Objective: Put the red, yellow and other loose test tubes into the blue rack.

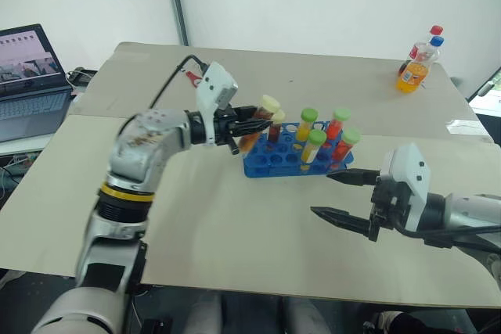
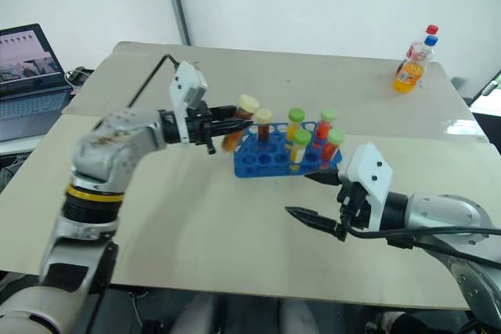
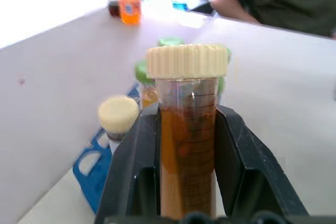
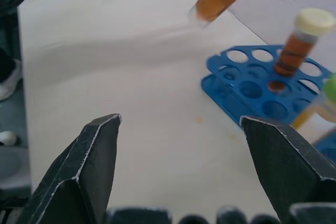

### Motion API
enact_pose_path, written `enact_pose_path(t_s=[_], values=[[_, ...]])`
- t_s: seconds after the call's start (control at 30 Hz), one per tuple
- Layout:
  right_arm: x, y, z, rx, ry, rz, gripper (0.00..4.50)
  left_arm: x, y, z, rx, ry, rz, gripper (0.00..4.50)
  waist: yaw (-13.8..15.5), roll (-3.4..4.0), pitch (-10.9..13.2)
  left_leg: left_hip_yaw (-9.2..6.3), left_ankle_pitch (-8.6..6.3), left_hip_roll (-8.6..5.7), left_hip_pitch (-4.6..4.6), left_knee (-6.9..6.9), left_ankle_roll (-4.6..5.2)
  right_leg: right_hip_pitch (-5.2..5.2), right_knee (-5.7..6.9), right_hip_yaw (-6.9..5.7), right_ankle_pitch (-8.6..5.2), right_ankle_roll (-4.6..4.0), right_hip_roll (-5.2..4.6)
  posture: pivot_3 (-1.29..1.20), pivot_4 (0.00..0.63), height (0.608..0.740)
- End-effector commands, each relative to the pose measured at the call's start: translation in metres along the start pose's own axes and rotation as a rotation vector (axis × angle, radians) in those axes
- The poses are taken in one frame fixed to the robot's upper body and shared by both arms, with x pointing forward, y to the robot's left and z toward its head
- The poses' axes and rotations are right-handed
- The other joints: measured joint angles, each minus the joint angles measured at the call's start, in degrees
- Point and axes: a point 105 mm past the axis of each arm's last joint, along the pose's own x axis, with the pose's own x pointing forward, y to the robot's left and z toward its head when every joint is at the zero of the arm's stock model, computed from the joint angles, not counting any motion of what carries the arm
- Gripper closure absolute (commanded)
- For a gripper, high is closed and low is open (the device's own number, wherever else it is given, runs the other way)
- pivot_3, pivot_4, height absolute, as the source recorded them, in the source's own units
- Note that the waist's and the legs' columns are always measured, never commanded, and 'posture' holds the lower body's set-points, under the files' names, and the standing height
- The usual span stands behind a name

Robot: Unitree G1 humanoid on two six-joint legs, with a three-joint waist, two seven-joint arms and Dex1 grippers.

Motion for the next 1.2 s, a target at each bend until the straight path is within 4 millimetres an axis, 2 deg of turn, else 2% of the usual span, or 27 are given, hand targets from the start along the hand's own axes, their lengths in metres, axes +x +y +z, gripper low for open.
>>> enact_pose_path(t_s=[0.03,0.17,0.33,0.8,1.2], values=[[0.002,0.001,0.005,-0.038,0.006,-0.03,0.44,0.01,-0.001,0.008,0.038,-0.112,0.035,3.63,0.0,0.0,0.0,0.0,0.0,0.0,0.0,0.0,0.0,-0.01,0.02,0.01,0.0,0.0,0.0,0.0,0.15,0.728],[0.001,0.0,0.005,-0.033,0.021,-0.066,0.44,0.03,-0.004,0.002,0.034,-0.174,0.065,3.63,0.1,0.0,0.0,0.0,0.0,-0.03,-0.01,0.0,0.0,-0.03,0.07,0.01,0.0,0.0,-0.01,0.0,0.15,0.728],[-0.001,-0.003,-0.004,-0.04,0.086,-0.13,0.44,0.042,-0.001,-0.008,0.031,-0.191,0.098,3.63,0.0,0.01,0.0,0.0,0.0,-0.07,0.0,0.02,0.0,-0.01,0.07,0.02,0.0,0.0,-0.03,0.0,0.15,0.728],[-0.008,-0.009,-0.02,0.002,0.166,-0.26,0.44,0.062,-0.018,-0.03,0.043,-0.162,0.03,3.63,0.0,0.01,0.0,-0.02,0.0,-0.08,0.0,0.01,0.0,-0.01,0.07,0.02,0.0,0.01,-0.02,0.0,0.15,0.728],[-0.009,-0.006,-0.02,0.017,0.152,-0.293,0.44,0.073,-0.016,-0.047,0.003,-0.155,0.088,3.63,0.1,0.01,0.0,-0.04,0.0,-0.1,0.01,0.02,0.0,0.05,0.05,0.01,-0.01,0.02,-0.02,0.0,0.15,0.728]])
